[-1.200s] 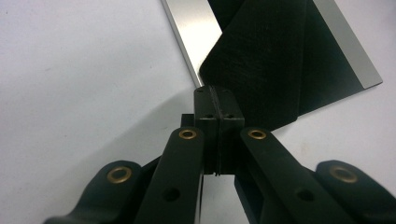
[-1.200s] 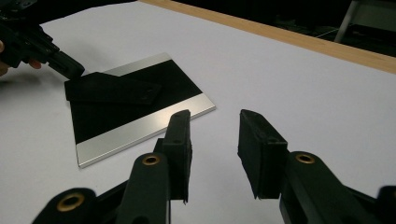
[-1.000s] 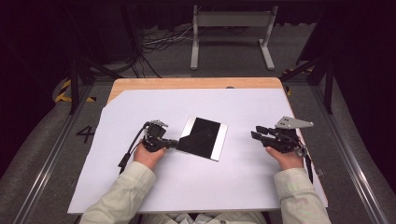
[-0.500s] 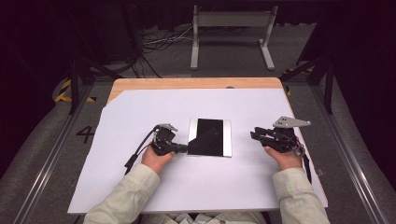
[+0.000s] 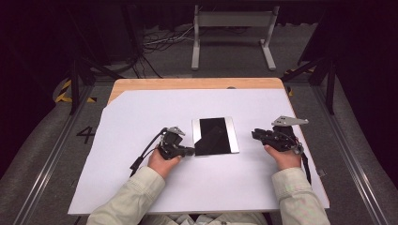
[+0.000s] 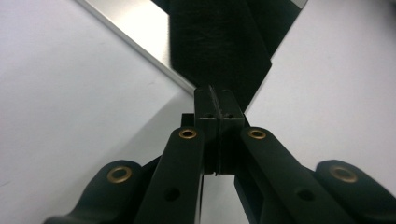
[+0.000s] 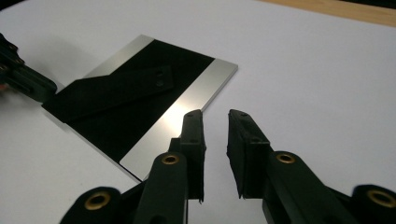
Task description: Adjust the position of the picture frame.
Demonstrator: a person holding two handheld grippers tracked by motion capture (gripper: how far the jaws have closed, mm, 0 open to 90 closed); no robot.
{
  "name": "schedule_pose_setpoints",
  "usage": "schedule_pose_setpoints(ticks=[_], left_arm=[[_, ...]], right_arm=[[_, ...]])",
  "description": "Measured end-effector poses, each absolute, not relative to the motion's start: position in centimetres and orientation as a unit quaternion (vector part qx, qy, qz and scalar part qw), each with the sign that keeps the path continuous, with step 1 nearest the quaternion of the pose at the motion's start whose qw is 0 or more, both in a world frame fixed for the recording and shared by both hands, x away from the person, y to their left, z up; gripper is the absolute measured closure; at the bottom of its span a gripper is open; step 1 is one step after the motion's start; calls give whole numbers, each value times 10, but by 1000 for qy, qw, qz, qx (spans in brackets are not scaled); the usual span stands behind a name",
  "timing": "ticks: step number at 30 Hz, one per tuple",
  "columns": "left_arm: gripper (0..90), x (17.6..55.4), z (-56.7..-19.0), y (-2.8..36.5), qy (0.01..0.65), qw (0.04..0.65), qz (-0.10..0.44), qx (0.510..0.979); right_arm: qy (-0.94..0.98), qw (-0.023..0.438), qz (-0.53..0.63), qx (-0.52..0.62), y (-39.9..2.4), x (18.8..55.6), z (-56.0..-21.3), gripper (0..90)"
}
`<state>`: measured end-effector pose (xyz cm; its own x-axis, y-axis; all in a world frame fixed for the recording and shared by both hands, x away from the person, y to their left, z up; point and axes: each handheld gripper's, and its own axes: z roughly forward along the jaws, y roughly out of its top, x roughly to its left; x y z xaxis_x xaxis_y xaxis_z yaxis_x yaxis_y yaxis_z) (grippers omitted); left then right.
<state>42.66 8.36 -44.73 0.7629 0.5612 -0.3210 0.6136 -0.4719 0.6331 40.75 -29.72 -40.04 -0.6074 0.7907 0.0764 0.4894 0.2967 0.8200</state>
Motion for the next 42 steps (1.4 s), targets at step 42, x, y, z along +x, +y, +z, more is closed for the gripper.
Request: schedule_pose_setpoints(ticks=[42], left_arm=[[864, 428, -425, 148, 355, 402, 71, 841]], right_arm=[[838, 164, 275, 442, -220, 501, -419, 897]])
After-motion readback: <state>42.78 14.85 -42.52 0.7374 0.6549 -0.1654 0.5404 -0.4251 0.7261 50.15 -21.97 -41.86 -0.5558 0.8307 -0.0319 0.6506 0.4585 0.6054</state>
